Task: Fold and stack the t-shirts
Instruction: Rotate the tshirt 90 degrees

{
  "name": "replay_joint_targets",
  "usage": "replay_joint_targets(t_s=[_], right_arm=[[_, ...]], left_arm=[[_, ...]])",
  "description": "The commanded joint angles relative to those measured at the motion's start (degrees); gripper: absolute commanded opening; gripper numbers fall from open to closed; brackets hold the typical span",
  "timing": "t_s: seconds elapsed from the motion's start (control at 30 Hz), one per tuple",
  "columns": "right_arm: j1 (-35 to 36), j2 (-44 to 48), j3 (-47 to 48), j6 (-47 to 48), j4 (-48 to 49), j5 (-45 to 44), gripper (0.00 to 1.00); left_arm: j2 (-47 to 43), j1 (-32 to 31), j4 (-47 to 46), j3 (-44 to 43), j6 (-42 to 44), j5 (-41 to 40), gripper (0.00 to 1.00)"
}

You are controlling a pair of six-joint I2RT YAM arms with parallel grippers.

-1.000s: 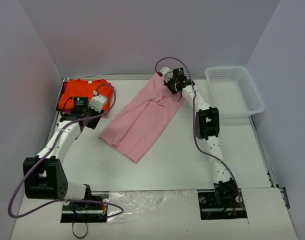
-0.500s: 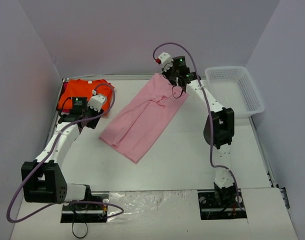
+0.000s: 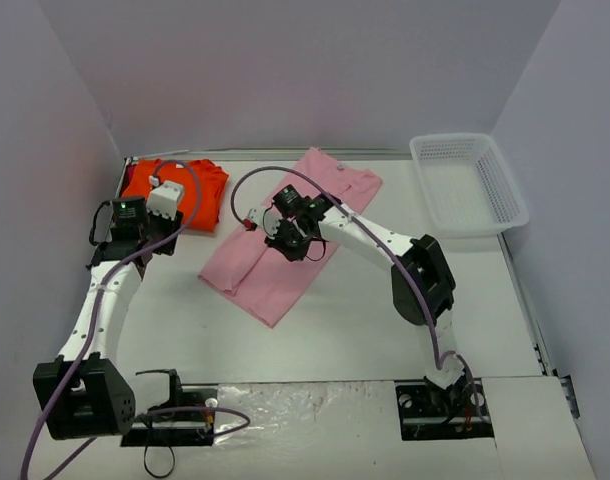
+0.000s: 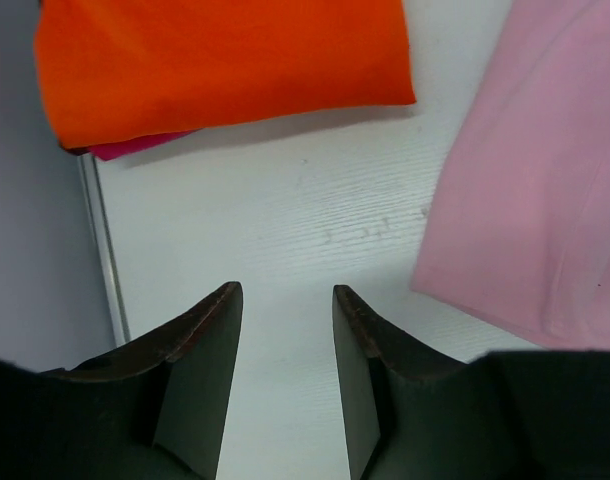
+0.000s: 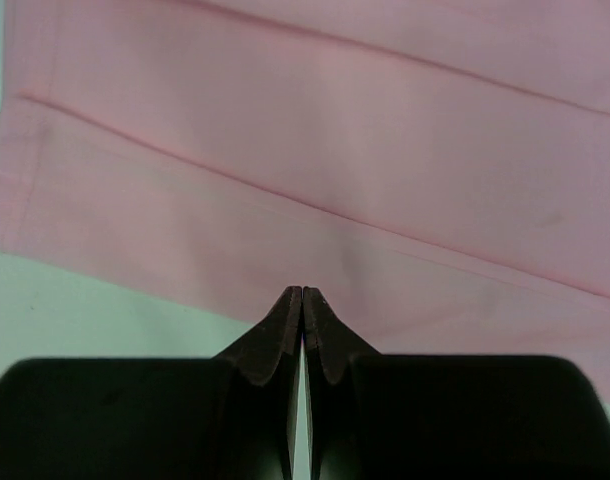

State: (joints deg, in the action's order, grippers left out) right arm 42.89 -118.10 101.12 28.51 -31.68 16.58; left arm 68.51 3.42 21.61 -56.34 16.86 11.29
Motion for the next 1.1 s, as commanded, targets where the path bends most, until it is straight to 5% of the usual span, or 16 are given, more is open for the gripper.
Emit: replay_joint_targets(t_s=[0.0,0.5,1.07], right_arm=[[2.3,-2.0,-0.7,-0.4,-4.6,1.4,0.0],[11.2,-8.5,-1.3,0.1,-5.9,1.7,0.0],[6.2,-4.3,-18.9,1.4,-5.6,0.9,0.0]], left_arm=[[-4.3,3.7,-0.9,-0.5,-2.8,1.0,0.4],[-7.3,11.2,-1.0,0.6,-4.5,5.9,0.4],[-7.6,11.9,-1.2,1.6,-3.9,10.7,0.41]])
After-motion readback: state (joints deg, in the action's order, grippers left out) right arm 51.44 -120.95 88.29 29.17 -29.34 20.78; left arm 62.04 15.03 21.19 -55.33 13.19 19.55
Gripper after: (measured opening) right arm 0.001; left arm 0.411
